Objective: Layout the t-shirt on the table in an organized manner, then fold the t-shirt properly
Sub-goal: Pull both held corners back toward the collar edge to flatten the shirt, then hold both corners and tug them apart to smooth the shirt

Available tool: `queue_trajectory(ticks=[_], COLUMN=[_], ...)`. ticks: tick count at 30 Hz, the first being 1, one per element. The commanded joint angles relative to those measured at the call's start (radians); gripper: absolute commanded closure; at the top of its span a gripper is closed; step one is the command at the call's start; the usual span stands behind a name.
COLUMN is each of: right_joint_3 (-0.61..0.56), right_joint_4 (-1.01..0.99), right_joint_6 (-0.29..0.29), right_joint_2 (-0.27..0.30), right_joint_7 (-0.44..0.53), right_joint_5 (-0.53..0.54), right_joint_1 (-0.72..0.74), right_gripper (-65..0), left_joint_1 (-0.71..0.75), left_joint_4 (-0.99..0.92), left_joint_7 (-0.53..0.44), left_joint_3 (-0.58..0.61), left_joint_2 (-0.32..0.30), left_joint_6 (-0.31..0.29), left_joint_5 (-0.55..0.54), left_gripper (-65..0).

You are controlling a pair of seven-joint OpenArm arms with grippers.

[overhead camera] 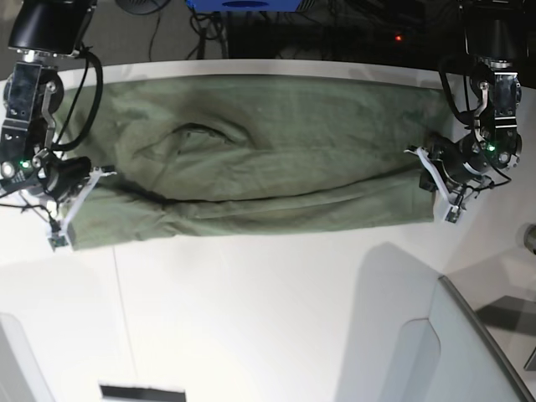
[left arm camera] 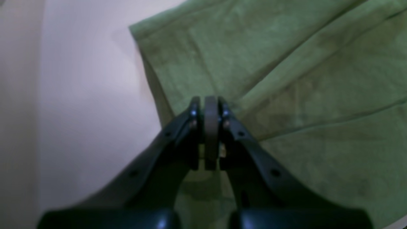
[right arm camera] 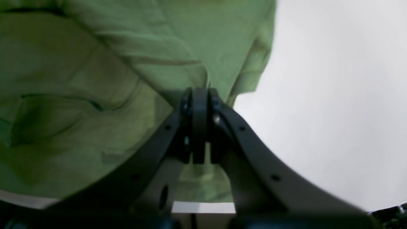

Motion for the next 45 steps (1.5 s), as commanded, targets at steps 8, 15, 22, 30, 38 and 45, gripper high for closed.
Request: queue_trajectory(ticks=[8, 15, 22, 30, 38, 45], right_joint_3=[0.004, 0.002, -0.005, -0.004, -0.005, 0.001], right_joint_4=[0.124, 0.127, 0.130, 0.158, 0.173, 0.175], right_joint_6=[-0.003, -0.003, -0.003, -0.003, -0.003, -0.003], right_joint_2=[0.006, 0.003, -0.031, -0.056, -0.056, -0.059], right_joint_7=[-0.055, -0.055, -0.057, -0.055, -0.057, -0.052], right_joint_5=[0.001, 0.001, 0.001, 0.001, 0.001, 0.001], right_joint_1=[-0.057, -0.086, -0.108, -0.138, -0.160, -0.186], right_gripper=[0.0, 0.0, 0.0, 0.0, 0.0, 0.0], left_joint_1=[-0.016, -0.028, -0.025, 0.019, 0.033, 0.022], left_joint_4=[0.015, 0.021, 0.026, 0.087, 0.079, 0.079], left_joint_7=[-0.012, -0.010, -0.008, -0.004, -0.007, -0.007], left_joint_3=[-0.006, -0.013, -0.013, -0.014, -0.014, -0.016], left_joint_2=[-0.020, -0.025, -0.025, -0.026, -0.026, -0.028], left_joint_6=[0.003, 0.003, 0.003, 0.003, 0.003, 0.003], left_joint_5=[-0.005, -0.005, -0.005, -0.005, -0.005, -0.005], left_gripper=[0.0, 0.0, 0.0, 0.0, 0.0, 0.0])
